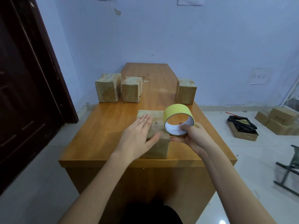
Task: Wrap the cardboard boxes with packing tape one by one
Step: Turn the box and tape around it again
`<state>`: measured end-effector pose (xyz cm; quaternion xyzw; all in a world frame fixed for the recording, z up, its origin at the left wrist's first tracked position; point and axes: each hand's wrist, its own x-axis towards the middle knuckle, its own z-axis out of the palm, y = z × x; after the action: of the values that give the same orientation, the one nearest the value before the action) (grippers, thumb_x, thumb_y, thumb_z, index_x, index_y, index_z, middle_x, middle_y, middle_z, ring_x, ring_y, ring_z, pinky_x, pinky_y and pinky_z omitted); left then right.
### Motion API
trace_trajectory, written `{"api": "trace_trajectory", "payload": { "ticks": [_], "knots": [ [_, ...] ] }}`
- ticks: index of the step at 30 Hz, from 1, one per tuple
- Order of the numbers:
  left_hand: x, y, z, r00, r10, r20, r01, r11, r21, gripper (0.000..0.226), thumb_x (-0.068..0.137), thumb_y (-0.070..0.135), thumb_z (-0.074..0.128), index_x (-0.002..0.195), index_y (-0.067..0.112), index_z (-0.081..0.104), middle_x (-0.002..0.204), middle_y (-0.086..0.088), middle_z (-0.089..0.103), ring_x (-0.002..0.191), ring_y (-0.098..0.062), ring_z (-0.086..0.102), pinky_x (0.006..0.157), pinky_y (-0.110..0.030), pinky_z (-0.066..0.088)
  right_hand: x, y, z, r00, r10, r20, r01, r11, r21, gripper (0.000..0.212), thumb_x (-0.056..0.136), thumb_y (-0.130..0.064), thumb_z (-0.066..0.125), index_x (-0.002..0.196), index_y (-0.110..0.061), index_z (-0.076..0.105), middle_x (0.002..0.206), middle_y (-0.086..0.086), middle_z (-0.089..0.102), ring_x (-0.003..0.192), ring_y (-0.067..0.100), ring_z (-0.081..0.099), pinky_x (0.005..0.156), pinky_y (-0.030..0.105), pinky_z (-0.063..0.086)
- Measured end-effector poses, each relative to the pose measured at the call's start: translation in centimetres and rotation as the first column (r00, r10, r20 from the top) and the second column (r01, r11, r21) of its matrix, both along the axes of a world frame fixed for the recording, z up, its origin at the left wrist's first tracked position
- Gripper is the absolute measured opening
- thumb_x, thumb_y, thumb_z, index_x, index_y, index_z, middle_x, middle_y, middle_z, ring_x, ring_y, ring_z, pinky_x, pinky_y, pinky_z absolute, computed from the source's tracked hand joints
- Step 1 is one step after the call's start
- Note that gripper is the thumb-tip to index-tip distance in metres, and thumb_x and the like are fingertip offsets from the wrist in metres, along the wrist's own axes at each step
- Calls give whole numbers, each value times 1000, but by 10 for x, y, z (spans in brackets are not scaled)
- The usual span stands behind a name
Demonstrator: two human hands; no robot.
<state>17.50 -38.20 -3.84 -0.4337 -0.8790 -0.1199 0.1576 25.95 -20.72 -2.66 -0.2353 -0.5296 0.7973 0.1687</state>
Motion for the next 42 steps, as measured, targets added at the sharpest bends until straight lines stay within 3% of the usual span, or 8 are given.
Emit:
{"api": "trace_trajectory", "payload": {
  "ticks": [5,8,13,22,26,34,39,42],
  "knots": [
    [-10,-10,9,998,2,-61,-6,998,-61,83,84,66,4,149,16,-3,157,-2,-3,142,-10,-5,112,-25,-4,-4,-12,-3,992,-66,111,54,993,109,17,97,-9,50,113,-7,51,114,14,53,85,28,63,49,36,59],
    [2,-5,3,983,50,-178,-57,998,-31,68,94,54,8,148,14,3,157,-3,6,144,-13,3,112,-25,-3,-5,-14,-5,989,-81,126,58,982,180,10,95,-10,52,104,-8,58,113,15,57,88,26,63,53,34,60],
    [18,-2,-9,996,47,-76,-43,998,52,67,93,53,4,149,18,12,156,2,15,143,-8,9,109,-20,-1,-4,-21,-12,991,-102,87,73,955,287,11,88,-14,66,96,-15,59,104,10,64,90,21,64,51,24,56],
    [31,3,-4,981,149,-121,-143,988,59,69,93,53,14,142,10,36,147,-7,36,138,-17,30,108,-25,10,-10,-10,-3,1000,-15,19,14,996,89,12,88,6,56,94,-3,50,95,16,54,80,26,63,50,30,56],
    [28,-1,-9,978,183,-96,-178,982,61,76,88,58,1,147,16,25,153,-1,24,142,-12,18,110,-24,4,-18,-13,-1,998,32,48,-39,987,157,13,89,4,55,94,-6,48,94,14,52,76,25,64,55,34,59],
    [24,-3,-12,982,179,-55,-172,978,117,62,94,57,22,145,22,32,151,3,29,141,-9,21,109,-22,8,-23,-11,5,996,58,61,-66,988,137,18,91,6,51,93,-10,44,98,15,47,77,28,64,49,35,58],
    [23,-1,-13,982,186,-45,-179,976,125,64,93,58,16,144,25,33,151,3,31,140,-10,25,111,-24,14,-17,-9,-22,999,-13,-53,3,983,-186,32,90,14,44,118,1,40,113,20,46,89,37,61,49,42,57],
    [25,0,-12,984,177,-37,-171,978,121,63,93,58,16,145,24,31,152,2,29,140,-11,23,111,-24,12,-17,-11,-33,998,-45,-54,37,990,-136,22,89,13,48,107,1,50,106,18,49,86,33,62,50,36,57]
  ]
}}
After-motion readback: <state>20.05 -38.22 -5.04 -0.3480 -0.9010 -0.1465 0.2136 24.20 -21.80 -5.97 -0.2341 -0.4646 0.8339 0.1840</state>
